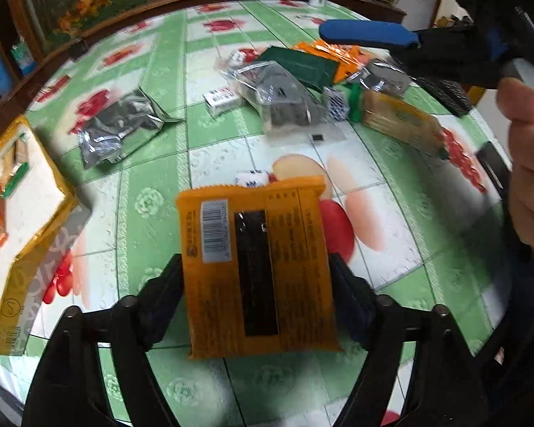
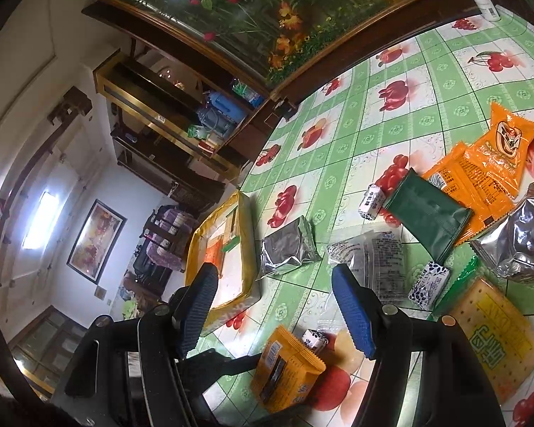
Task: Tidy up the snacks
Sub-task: 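Grasp the orange-yellow biscuit bag with the left tool while the right tool reaches the silver foil bag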
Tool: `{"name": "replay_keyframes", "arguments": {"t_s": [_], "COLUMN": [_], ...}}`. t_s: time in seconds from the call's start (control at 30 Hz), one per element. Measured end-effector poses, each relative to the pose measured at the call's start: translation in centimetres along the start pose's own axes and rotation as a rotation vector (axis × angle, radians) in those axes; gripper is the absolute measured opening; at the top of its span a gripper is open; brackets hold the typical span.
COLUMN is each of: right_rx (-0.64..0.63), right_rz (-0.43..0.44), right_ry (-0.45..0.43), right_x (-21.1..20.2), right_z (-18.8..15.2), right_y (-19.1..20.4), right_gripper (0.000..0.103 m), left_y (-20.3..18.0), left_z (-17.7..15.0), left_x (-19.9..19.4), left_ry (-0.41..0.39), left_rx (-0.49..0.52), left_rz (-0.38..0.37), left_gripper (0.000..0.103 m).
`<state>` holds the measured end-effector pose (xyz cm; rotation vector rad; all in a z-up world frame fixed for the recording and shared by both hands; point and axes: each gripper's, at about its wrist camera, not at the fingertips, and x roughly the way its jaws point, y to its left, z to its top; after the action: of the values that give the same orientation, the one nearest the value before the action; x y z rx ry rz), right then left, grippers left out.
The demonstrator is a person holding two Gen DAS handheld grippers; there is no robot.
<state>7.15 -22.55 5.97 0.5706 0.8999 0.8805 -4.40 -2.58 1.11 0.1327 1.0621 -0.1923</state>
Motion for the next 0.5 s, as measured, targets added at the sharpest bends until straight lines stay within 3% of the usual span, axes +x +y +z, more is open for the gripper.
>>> {"name": "replay_keyframes", "arguments": {"t_s": [0.1,0.17,0.5], "right_rx": [-0.016,-0.029,-0.079], "right_rz": [-0.01,-0.019,-0.091], "right_ry": [-0.004,-0.007,0.043], "right_x": [-0.1,-0.2,2.0], "right_z": [-0.1,-0.1,-0.4], "right_y": [0.4,0.6,0.9], "right_gripper": [0.069,0.069,0.069], "left_y": [0.8,1.6,5.7], "left_z": [-0.5,-0.8,-3.2], "left_x": [-0.5,-0.9,-3.2], "left_ry": [-0.028,-0.046,-0.117], "left_rx": [-0.045,-0.084,-0.207], "left_rz": [-0.021,-0.058,-0.08], "left_gripper": [0.077,0.069,0.069]}}
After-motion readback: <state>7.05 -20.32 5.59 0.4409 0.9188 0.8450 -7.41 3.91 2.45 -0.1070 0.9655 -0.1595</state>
